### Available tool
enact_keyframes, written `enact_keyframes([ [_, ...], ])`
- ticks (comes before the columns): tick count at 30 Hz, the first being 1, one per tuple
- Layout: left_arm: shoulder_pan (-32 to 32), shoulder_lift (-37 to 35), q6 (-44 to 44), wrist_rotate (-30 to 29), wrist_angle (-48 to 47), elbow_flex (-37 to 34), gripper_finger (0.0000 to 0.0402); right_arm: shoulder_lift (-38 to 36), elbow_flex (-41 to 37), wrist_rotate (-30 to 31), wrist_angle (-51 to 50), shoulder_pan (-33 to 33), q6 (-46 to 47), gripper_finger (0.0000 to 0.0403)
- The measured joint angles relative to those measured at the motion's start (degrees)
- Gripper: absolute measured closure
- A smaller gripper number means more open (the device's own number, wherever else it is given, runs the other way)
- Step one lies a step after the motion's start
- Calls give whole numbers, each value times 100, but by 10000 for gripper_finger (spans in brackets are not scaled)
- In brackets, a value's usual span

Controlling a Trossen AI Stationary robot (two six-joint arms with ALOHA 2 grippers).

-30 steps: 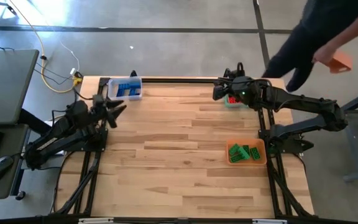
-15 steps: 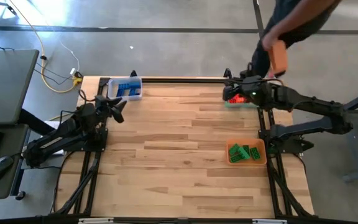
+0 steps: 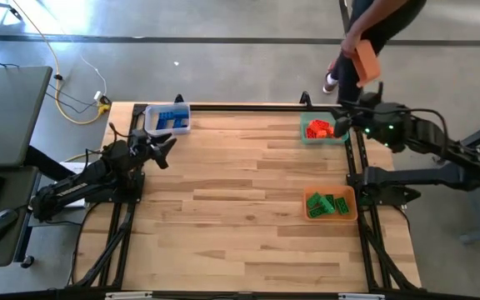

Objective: Sort & place blocks by color
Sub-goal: Return to Home Position

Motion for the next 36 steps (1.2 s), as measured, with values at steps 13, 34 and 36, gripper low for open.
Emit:
enact_keyframes([
  [13, 0, 0, 447, 127, -96, 0, 234, -2273, -2916, -2097, 2618, 1, -287, 183],
  [34, 0, 0, 791, 114, -98, 0, 234, -3155, -5695, -2977, 4284, 0, -75, 183],
  [36, 0, 0, 791, 114, -96, 0, 234, -3155, -5901, -3077, 4525, 2, -73, 183],
])
